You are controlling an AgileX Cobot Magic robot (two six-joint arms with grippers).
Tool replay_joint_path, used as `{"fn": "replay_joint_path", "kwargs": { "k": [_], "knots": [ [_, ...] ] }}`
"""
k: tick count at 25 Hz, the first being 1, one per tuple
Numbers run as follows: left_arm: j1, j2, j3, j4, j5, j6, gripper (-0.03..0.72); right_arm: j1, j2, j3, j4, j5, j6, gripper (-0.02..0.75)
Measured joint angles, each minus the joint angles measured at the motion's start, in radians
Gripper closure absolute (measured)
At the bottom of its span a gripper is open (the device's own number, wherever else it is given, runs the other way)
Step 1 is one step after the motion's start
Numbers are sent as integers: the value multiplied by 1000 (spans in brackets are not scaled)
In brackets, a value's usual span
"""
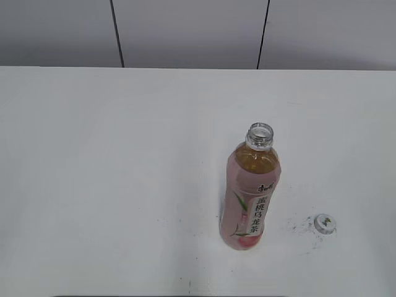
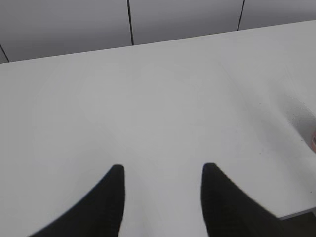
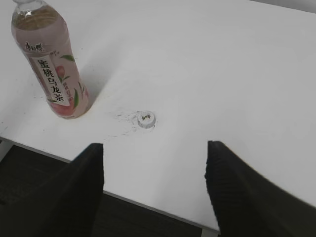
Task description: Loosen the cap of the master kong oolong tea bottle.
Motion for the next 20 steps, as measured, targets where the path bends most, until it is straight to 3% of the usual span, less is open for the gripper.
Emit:
{"fn": "replay_joint_path", "kwargs": {
  "k": [6, 13, 20],
  "knots": [
    [19, 0, 0, -1, 0, 0, 377, -12, 0, 0, 0, 0, 0, 248],
    [200, 0, 0, -2, 0, 0, 377, -207, 0, 0, 0, 0, 0, 248],
    [220, 0, 0, -2, 0, 0, 377, -223, 0, 0, 0, 0, 0, 248]
  ]
}}
